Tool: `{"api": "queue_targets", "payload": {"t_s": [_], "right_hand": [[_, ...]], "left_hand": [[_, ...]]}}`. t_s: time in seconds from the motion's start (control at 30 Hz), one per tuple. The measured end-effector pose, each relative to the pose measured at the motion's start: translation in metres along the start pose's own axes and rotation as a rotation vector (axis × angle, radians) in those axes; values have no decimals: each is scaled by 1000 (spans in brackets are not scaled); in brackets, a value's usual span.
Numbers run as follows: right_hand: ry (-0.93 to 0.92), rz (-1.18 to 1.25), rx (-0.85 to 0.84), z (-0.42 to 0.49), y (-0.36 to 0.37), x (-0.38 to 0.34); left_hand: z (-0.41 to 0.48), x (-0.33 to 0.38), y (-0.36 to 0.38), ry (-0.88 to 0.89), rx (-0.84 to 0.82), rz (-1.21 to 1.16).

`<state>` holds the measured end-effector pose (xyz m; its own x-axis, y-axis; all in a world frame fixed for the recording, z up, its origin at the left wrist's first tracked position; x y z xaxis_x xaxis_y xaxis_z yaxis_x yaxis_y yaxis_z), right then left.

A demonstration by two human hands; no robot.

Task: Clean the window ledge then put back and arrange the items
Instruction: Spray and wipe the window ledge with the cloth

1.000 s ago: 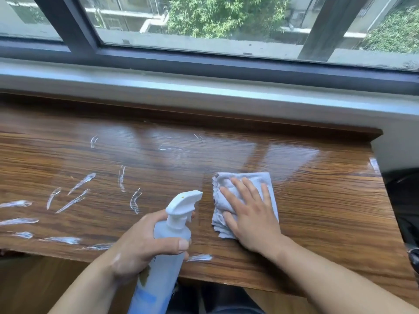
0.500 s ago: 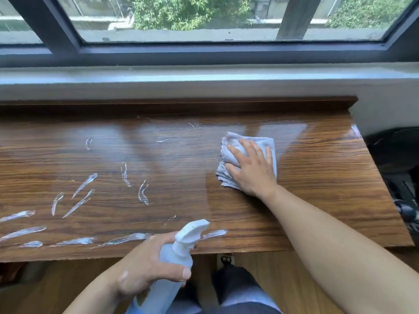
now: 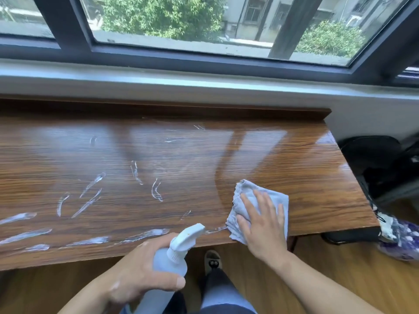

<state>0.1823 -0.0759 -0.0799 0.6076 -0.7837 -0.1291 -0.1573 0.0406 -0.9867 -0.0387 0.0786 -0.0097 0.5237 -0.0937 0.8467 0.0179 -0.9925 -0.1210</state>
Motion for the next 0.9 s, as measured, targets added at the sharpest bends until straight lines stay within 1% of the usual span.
{"api": "queue_targets", "payload": {"t_s": [0.07,0.17,0.2,0.27,0.33,0.37,0.43,0.57,0.67,0.77,0.8,0.9], "right_hand": [[-57,-17,-11,-10,9,-33],[-91,-28,-19,31,7,-49],[-62,-27,-29,55,3,-46],[61,21,-52,99,-7,-29],[156,63,-63,122,-12,-19],[168,67,-68,123,-12,-19],[134,37,-53,104,-12,-27],[-8,14,-20,17,6,-63],[-54,-2,-28,-23,21,-89],[-87,-13,-41,8,19,-90],[-62,-10,-45,29,14,-82],[97,43,-54,91,-5,-51]], "left_hand": [[-9,-4,-7,6,16,9],[-16,-12,-14,-10,30,18],[-17,-13,-16,-8,37,24],[-19,-14,-17,7,57,28],[-21,-13,-19,18,77,16],[-21,-13,-20,27,79,18],[-22,-14,-22,42,84,23],[-24,-17,-29,37,116,-6],[-23,-20,-31,34,119,-37],[-22,-20,-32,32,124,-36],[-21,-19,-32,33,124,-31],[-22,-17,-31,45,118,-37]]}}
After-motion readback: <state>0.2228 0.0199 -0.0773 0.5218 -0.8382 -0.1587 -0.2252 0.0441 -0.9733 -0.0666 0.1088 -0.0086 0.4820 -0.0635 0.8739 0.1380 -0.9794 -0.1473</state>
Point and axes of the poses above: each hand's wrist, its own z-axis towards the middle knuckle, its own y-axis out of the palm, x = y × z, the point moved 10 cm from there along z, towards the middle knuckle, and after that the axes turned 3 degrees about y, right-handed, at the moved point
